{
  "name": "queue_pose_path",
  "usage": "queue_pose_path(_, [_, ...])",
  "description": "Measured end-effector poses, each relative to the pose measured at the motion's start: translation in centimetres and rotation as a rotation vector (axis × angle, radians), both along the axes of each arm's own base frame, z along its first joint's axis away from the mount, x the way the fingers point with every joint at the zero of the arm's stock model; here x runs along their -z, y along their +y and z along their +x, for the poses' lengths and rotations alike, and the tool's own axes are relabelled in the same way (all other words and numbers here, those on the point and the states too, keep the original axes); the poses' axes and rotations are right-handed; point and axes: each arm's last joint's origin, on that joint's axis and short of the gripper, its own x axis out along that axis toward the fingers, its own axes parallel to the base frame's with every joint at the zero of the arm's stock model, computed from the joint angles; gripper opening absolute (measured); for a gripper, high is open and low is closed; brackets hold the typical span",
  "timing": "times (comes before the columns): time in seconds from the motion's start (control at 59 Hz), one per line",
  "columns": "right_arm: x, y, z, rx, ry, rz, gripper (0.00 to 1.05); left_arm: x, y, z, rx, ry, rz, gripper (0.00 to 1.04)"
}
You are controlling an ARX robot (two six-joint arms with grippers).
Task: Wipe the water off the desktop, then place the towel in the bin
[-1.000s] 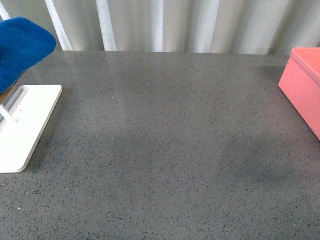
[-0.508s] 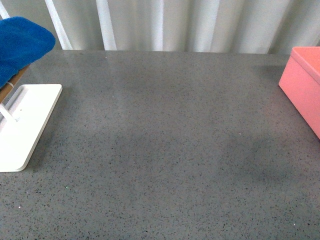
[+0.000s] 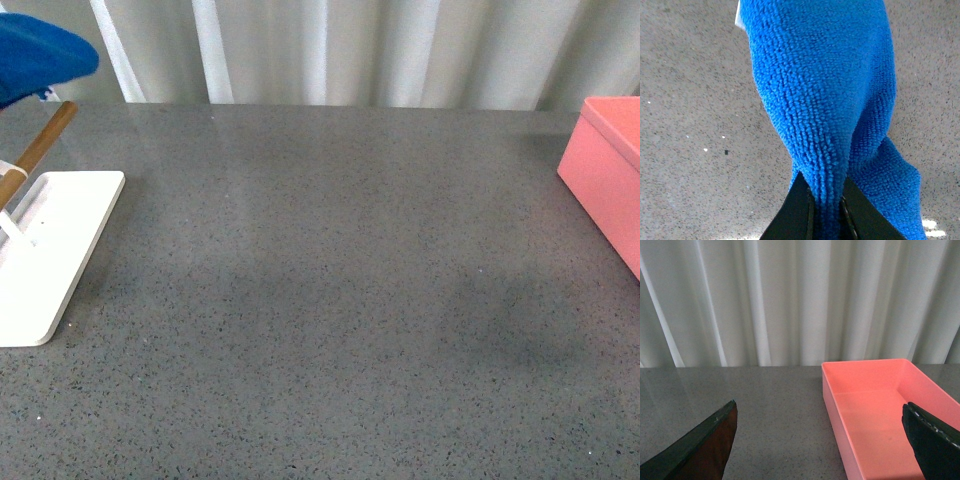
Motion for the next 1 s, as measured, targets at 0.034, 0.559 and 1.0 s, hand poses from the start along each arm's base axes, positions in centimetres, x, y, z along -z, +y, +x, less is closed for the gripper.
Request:
queue_pose_path(0.034, [0.0, 0.0, 0.0, 0.000, 0.000, 0.000, 0.98, -0.6, 0.1, 0.0, -0.003, -0.012, 0.003, 0.05])
queue_pose_path(0.559, [0.0, 0.0, 0.0, 0.000, 0.000, 0.000, 0.98, -14.2, -4.9, -1.2, 0.137, -0.347, -0.112, 0.05])
queue_pose_path(1.0, [0.0, 0.0, 0.0, 0.000, 0.000, 0.000, 0.98, -15.6, -18.3, -7.3, 0.506, -0.501, -0.360, 0.05])
